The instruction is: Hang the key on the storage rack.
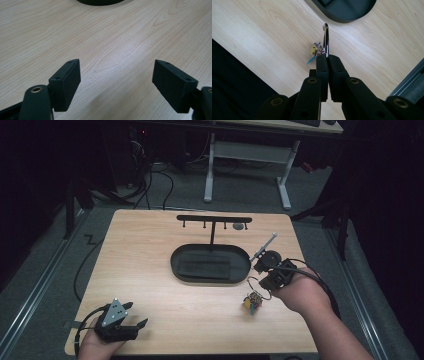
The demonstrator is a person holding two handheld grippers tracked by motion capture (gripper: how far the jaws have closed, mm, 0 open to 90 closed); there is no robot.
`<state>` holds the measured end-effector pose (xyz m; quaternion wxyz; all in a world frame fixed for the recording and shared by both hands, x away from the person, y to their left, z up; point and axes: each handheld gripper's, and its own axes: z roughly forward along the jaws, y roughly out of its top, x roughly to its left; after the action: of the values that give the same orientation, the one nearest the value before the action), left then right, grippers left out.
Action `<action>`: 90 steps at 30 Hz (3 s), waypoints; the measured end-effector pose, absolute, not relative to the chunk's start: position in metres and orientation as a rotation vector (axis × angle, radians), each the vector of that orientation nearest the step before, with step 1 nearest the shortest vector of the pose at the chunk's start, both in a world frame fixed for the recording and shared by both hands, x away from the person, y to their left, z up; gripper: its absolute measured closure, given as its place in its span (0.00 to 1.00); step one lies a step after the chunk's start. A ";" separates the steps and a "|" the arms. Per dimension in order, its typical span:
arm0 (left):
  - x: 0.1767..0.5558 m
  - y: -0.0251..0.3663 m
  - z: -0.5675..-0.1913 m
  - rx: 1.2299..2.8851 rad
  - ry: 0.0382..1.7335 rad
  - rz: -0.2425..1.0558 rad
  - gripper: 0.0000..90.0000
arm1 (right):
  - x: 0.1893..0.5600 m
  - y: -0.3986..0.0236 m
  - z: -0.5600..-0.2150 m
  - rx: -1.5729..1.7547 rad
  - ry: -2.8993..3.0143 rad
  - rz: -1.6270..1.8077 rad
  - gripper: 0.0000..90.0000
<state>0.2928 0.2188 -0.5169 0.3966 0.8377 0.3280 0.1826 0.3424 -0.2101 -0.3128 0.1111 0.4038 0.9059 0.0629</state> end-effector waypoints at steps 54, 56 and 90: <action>0.291 0.233 -0.522 2.114 0.871 0.459 0.26 | 0.474 -0.196 -0.285 1.298 2.571 0.272 0.98; 0.291 0.234 -0.522 2.111 0.876 0.460 0.26 | 0.481 -0.199 -0.287 1.294 2.563 0.302 0.98; 0.290 0.237 -0.525 2.116 0.888 0.448 0.27 | 0.521 -0.221 -0.306 1.397 2.461 0.376 0.91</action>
<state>0.2903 0.2370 -0.5245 0.3909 0.8330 0.3496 0.1763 0.5209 -0.2210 -0.3057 0.1427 0.4843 0.8533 0.1303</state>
